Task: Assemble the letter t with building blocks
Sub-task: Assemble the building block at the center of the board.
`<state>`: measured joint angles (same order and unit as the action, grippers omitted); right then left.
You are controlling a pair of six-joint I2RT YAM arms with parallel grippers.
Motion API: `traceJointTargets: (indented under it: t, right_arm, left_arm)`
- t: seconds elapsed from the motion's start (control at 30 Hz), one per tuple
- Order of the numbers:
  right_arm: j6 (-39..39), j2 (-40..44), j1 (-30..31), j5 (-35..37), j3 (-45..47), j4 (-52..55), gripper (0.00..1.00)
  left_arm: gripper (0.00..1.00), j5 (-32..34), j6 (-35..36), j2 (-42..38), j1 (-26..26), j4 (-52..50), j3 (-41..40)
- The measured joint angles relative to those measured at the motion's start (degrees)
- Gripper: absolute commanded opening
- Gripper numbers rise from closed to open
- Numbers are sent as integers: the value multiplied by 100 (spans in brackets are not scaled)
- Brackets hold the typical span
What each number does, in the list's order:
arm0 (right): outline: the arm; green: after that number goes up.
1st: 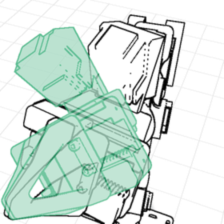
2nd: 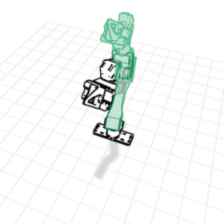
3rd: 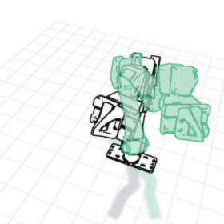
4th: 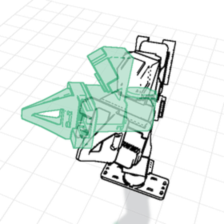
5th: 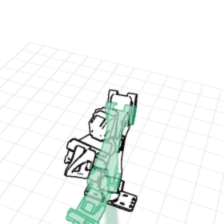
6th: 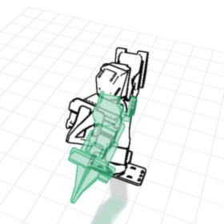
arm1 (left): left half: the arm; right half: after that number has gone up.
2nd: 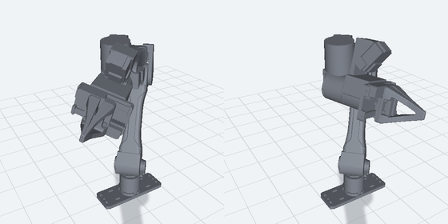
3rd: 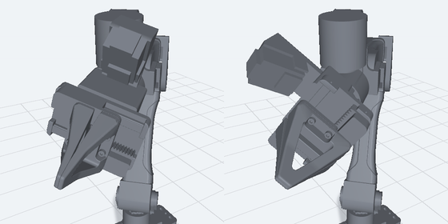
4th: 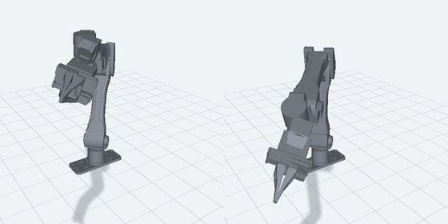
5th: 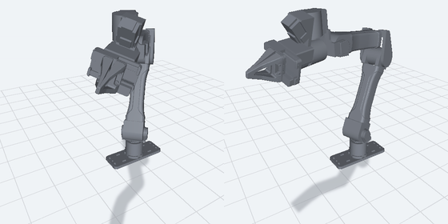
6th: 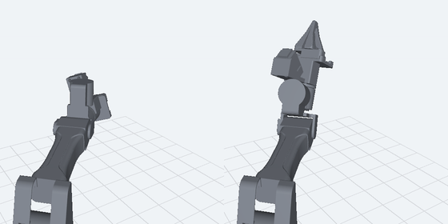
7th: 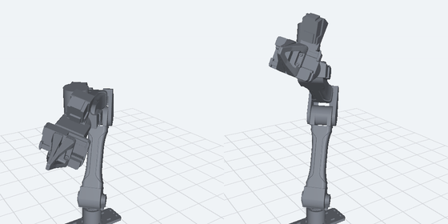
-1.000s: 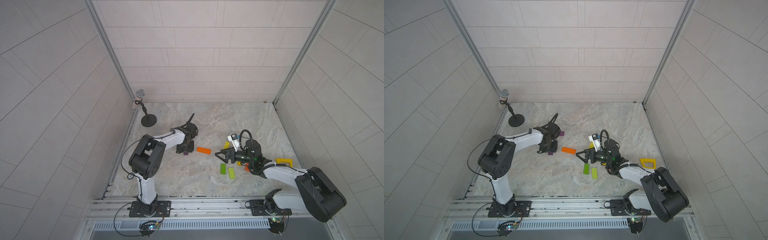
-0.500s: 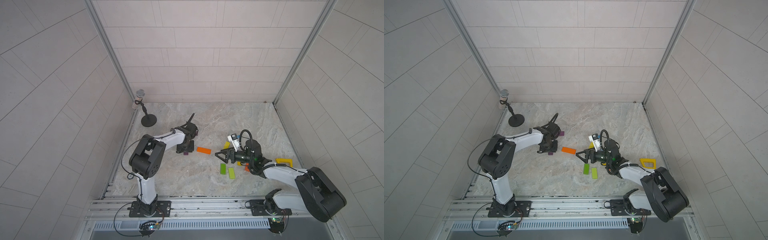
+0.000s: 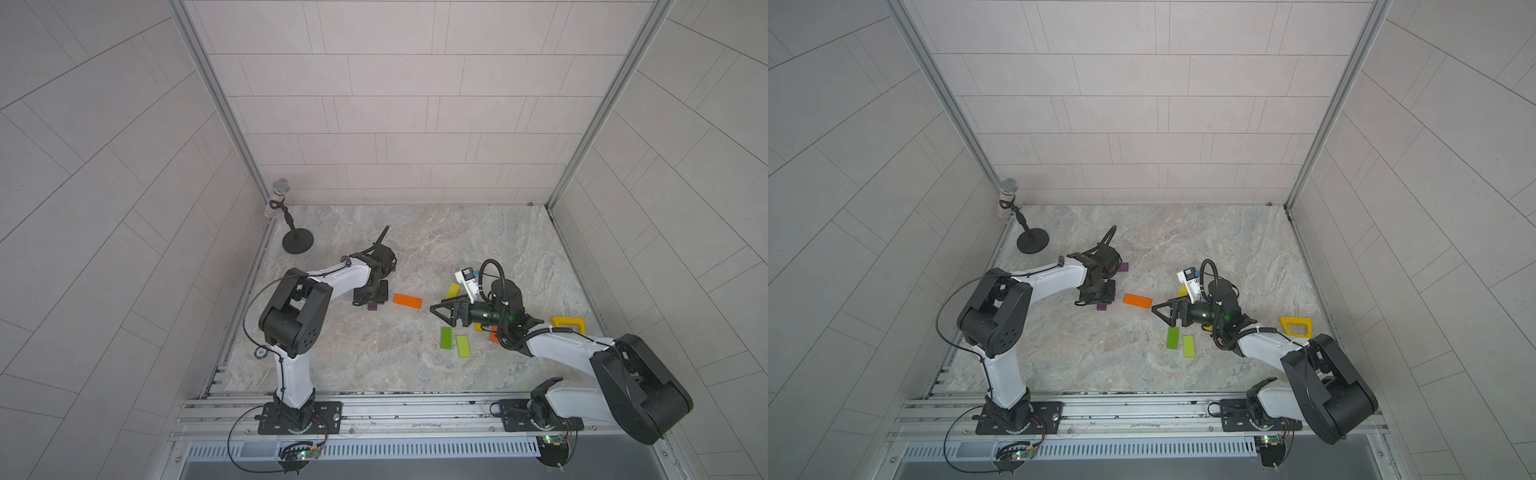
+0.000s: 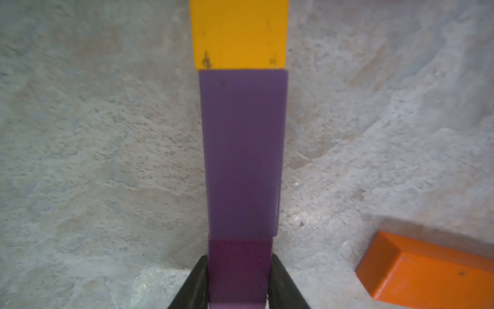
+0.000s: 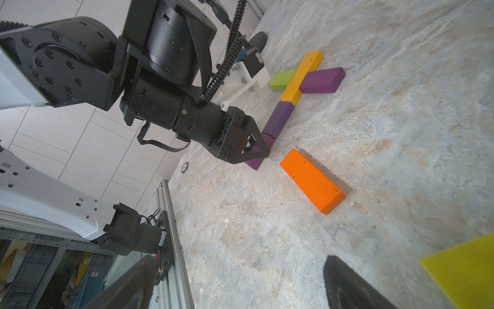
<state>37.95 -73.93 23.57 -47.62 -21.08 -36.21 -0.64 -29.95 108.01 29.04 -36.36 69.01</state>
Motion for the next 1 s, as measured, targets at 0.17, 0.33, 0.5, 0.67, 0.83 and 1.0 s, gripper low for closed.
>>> traceJointTargets:
  t: [0.17,0.33,0.5,0.67,0.83,1.0]
  right_arm:
    - [2,0,0,-2,0,0,100]
    - [0,0,0,-4,0,0,100]
    - [2,0,0,-7,0,-2,100]
    - [2,0,0,-17,0,-2,100]
    - [2,0,0,-17,0,-2,99]
    - [2,0,0,-20,0,-2,100]
  left_arm:
    - [40,7,-4,22,0,2,28]
    - [42,42,-4,24,0,7,28]
    - [40,66,-4,24,2,7,28]
    - [39,76,-4,24,2,7,31]
    - [37,92,-4,44,4,-13,59]
    - [37,107,-2,72,4,-55,105]
